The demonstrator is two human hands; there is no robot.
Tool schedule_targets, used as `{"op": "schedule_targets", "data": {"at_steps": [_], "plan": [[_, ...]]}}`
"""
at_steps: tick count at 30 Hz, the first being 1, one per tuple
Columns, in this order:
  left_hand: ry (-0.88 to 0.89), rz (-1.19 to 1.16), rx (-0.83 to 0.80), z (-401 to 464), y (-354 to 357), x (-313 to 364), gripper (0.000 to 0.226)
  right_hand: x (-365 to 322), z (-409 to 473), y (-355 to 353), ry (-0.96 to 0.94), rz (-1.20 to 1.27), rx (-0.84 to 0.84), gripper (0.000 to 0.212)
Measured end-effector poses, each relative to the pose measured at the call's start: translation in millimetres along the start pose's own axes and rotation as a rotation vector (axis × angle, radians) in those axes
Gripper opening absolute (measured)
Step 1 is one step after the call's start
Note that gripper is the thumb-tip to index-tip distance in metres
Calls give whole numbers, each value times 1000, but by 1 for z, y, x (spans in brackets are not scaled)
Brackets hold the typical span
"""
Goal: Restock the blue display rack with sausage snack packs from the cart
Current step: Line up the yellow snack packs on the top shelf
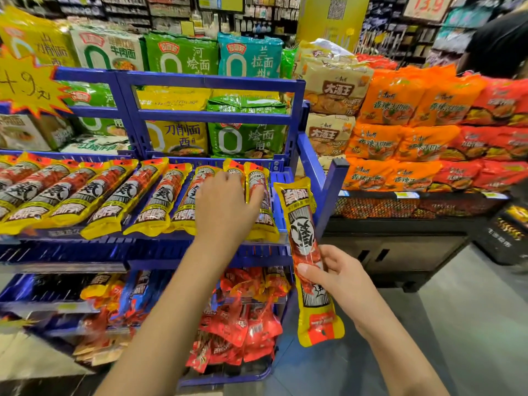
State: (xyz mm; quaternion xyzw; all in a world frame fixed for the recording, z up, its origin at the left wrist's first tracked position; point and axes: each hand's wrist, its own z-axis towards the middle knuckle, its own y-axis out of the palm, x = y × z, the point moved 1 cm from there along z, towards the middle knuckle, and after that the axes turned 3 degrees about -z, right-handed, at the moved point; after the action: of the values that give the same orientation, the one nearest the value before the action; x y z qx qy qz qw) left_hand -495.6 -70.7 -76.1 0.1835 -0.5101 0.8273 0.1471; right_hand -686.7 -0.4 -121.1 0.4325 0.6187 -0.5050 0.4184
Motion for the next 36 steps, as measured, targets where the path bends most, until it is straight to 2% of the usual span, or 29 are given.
{"op": "schedule_targets", "data": {"at_steps": [3,7,9,11,14,17,19,22,24,25,27,31,36], "plan": [[192,-300,-135,-5,-36,-3,56,-12,-1,-10,-29,-138,-118,29],[453,-205,-390,-24,-65,2,74,-41,-8,-21,-56,-600,-382,33],[446,-165,-590,-34,-67,2,76,-53,-11,-20,-82,-814,-418,37],[376,-138,-789,-45,-63,-1,71,-62,-13,-17,-126,-913,-419,40],[312,-185,-944,-58,-55,-6,47,-68,-14,-13,-200,-942,-443,40],[234,-307,-903,-64,-58,-14,33,-70,-15,-12,-272,-977,-356,50],[166,-385,-833,-66,-65,-22,39,-75,-20,-15,-476,-939,-171,56],[59,-515,-694,-69,-77,-35,48,-80,-39,-23,-711,-657,226,40],[-8,-625,-573,-70,-81,-38,45,-77,-54,-20,-677,-411,429,22],[-48,-687,-511,-71,-81,-36,39,-72,-56,-15,-610,-278,466,16],[-127,-761,-394,-73,-73,-31,30,-61,-50,3,-404,-105,401,13],[-193,-768,-262,-80,-49,-15,26,-48,-16,39,-75,99,173,35],[-144,-828,-300,-85,-35,-2,15,-52,15,53,-41,158,240,42]]}}
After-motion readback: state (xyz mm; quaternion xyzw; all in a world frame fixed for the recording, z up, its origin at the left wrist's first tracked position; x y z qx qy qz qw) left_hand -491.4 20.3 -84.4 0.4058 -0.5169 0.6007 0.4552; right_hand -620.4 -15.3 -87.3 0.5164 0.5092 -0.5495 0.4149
